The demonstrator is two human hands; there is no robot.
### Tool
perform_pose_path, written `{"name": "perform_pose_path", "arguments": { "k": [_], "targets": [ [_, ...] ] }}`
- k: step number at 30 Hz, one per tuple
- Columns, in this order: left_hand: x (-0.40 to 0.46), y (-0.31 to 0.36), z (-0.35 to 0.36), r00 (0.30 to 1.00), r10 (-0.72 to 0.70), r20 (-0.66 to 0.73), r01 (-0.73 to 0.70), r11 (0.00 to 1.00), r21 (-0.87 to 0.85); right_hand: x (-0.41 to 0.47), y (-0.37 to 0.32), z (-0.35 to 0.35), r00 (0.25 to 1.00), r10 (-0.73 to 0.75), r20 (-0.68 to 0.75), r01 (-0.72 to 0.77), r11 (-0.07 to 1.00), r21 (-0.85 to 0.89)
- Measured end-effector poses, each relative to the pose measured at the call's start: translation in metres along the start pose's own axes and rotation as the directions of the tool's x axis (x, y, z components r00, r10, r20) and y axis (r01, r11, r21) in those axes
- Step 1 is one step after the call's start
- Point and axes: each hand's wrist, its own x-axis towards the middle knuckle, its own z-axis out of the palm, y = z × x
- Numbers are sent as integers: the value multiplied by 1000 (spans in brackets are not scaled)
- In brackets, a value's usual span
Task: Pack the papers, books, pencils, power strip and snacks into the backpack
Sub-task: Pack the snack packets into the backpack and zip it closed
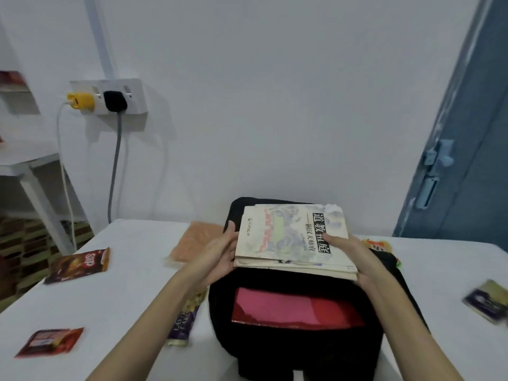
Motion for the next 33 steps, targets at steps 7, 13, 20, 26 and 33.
{"name": "perform_pose_path", "arguments": {
  "k": [7, 13, 20, 26, 33],
  "targets": [
    [16, -14, 5, 982, 180, 55, -160, 647, 746, -21, -7, -25, 986, -88, -143, 113, 977, 180],
    [34, -20, 18, 946, 188, 264, -221, -220, 950, -41, -12, -41, 975, -81, -206, 121, 975, 186],
    [64, 30, 38, 786, 615, -62, 60, 23, 998, -85, -1, -52, 992, 0, -128, -11, 996, -84],
    [67, 29, 46, 721, 690, -65, -17, 112, 994, -87, 37, -52, 967, 104, -232, -121, 991, -60],
    [60, 27, 48, 683, 731, 17, -125, 95, 988, -45, 91, 17, 788, 42, -614, 283, 862, 422]
  ]
}}
